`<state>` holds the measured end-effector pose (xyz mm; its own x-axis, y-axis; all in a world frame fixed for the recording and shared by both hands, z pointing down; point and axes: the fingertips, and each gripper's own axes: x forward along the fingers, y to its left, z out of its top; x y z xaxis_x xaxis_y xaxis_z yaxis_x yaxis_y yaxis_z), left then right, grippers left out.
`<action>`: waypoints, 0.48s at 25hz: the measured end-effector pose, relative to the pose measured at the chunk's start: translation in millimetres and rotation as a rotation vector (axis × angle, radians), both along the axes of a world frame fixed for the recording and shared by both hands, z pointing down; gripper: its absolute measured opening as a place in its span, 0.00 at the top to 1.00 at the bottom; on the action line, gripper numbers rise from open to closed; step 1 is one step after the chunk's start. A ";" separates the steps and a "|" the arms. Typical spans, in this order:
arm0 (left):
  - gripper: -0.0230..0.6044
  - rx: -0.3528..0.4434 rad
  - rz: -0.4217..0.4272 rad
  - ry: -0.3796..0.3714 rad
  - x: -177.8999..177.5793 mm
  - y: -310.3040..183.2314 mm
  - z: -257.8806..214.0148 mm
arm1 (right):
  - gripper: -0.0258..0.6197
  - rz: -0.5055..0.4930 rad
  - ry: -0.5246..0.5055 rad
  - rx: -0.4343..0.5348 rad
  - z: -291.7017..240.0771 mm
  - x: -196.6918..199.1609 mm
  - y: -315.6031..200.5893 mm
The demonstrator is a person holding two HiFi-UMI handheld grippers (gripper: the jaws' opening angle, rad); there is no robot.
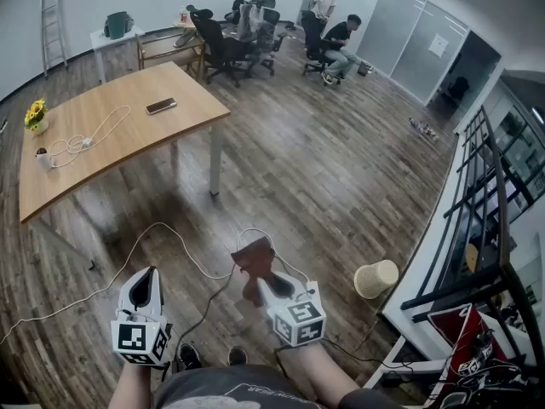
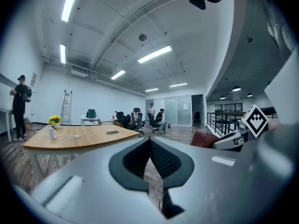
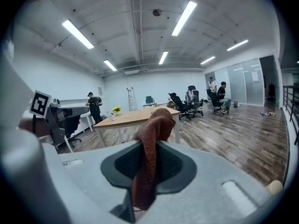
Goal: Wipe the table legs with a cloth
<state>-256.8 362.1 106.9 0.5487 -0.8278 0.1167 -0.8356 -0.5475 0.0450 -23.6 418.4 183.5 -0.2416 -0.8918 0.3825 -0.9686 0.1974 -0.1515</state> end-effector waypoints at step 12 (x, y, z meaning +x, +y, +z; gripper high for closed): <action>0.93 -0.021 -0.019 -0.017 16.0 11.8 10.8 | 0.86 -0.024 -0.013 -0.004 7.6 12.4 5.6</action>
